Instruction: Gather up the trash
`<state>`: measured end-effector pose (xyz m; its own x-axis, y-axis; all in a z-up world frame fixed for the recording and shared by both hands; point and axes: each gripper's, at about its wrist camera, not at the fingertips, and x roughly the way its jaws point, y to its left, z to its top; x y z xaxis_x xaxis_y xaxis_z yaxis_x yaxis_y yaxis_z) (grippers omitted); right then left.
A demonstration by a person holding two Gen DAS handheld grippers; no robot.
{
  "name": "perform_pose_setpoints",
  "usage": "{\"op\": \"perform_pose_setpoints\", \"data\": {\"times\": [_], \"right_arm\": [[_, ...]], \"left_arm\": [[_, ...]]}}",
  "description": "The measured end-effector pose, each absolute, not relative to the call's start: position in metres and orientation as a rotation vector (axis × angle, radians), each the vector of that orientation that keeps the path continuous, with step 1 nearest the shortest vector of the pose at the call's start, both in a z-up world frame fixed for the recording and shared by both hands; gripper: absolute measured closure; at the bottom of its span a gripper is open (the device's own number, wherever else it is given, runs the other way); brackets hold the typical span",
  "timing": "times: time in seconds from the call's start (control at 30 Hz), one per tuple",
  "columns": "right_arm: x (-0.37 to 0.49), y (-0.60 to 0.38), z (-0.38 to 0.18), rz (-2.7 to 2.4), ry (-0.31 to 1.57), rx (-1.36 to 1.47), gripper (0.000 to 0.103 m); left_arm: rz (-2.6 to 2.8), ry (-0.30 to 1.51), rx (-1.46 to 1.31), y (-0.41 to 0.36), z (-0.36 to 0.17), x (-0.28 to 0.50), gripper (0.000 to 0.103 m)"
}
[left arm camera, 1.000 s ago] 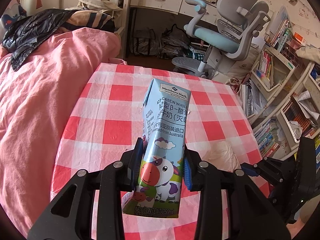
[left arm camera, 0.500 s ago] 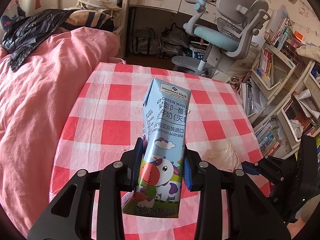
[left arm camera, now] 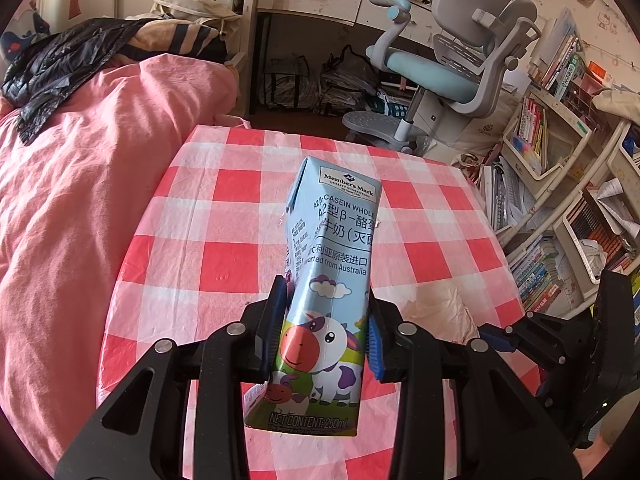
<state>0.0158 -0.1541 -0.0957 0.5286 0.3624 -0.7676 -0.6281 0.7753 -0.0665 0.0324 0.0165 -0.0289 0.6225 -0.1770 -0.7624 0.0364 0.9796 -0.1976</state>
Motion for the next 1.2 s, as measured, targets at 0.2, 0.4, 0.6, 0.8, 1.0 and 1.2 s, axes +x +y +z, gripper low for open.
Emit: {"op": "perform_pose_setpoints", "data": {"times": [0.2, 0.4, 0.6, 0.8, 1.0, 1.2], "right_arm": [[0.0155, -0.1542, -0.096, 0.609, 0.82, -0.358, 0.068], [0.0157, -0.1535, -0.0964, 0.608, 0.819, -0.359, 0.068], [0.0159, -0.1517, -0.0968, 0.609, 0.818, -0.364, 0.068], [0.0156, -0.1516, -0.0966, 0.609, 0.818, -0.362, 0.068], [0.0151, -0.1506, -0.0964, 0.609, 0.817, -0.365, 0.068], [0.0125, -0.1489, -0.093, 0.611, 0.809, -0.374, 0.068]], "left_arm": [[-0.123, 0.892, -0.171, 0.0149, -0.0299, 0.0348, 0.07], [-0.123, 0.891, -0.173, 0.0153, -0.0297, 0.0346, 0.07], [-0.123, 0.89, -0.171, 0.0142, -0.029, 0.0365, 0.07], [-0.124, 0.887, -0.168, 0.0129, -0.0275, 0.0375, 0.07], [-0.124, 0.884, -0.166, 0.0132, -0.0268, 0.0366, 0.07], [-0.124, 0.881, -0.166, 0.0128, -0.0257, 0.0369, 0.07]]}}
